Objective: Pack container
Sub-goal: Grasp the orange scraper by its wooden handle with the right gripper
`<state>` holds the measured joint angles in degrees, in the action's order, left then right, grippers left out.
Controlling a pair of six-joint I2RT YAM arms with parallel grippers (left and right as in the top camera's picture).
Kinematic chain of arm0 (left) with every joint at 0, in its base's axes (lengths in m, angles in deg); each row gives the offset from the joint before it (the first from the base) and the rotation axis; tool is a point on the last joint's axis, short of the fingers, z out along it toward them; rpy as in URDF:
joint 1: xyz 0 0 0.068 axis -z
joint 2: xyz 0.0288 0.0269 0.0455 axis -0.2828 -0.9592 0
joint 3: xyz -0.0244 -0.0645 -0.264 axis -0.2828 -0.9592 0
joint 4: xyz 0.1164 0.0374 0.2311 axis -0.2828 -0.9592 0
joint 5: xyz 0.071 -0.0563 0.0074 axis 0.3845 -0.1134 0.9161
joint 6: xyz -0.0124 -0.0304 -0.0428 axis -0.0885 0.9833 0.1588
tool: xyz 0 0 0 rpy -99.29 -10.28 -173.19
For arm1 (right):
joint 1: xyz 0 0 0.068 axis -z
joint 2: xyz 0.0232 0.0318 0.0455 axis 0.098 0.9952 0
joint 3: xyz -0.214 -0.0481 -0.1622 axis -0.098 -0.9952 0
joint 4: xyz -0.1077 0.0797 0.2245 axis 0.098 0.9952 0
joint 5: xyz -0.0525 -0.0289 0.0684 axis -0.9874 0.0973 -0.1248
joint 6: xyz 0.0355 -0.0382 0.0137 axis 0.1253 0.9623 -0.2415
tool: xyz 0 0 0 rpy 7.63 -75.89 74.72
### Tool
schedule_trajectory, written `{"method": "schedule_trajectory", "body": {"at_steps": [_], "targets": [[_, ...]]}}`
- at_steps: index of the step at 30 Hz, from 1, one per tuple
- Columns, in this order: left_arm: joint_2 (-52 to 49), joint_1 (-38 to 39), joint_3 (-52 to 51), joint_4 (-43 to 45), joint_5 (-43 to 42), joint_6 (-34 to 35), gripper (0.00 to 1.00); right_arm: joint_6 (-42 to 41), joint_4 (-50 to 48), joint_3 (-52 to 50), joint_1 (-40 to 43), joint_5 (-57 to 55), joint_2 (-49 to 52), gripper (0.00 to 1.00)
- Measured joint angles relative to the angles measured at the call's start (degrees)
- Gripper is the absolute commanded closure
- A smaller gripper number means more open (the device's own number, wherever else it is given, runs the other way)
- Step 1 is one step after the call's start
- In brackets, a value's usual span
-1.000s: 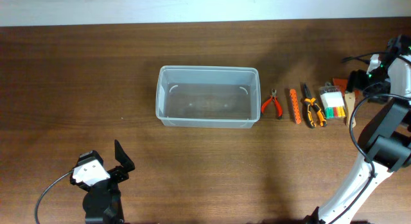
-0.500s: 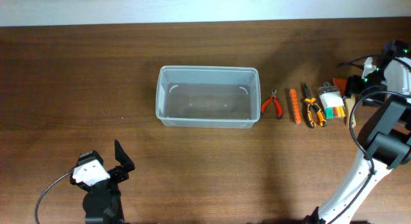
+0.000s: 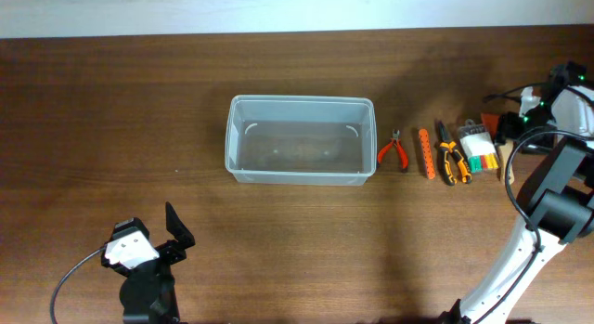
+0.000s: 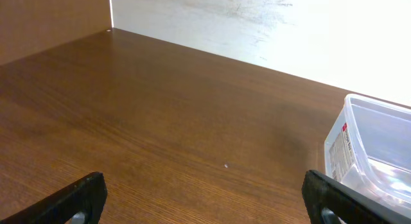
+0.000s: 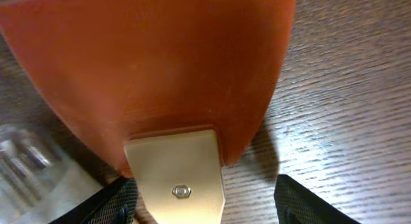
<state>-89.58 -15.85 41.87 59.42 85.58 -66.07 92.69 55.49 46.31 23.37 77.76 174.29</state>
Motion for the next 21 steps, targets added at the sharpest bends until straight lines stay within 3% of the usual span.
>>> {"method": "schedule_trajectory", "body": {"at_steps": [11, 21], "targets": [[0.0, 0.0, 0.0, 0.0, 0.0, 0.0, 0.01, 0.24, -1.2, -0.79, 0.0, -0.2, 0.0, 0.54], [0.0, 0.0, 0.0, 0.0, 0.0, 0.0, 0.01, 0.2, -1.84, -0.79, -2.01, -0.22, 0.0, 0.62]]}}
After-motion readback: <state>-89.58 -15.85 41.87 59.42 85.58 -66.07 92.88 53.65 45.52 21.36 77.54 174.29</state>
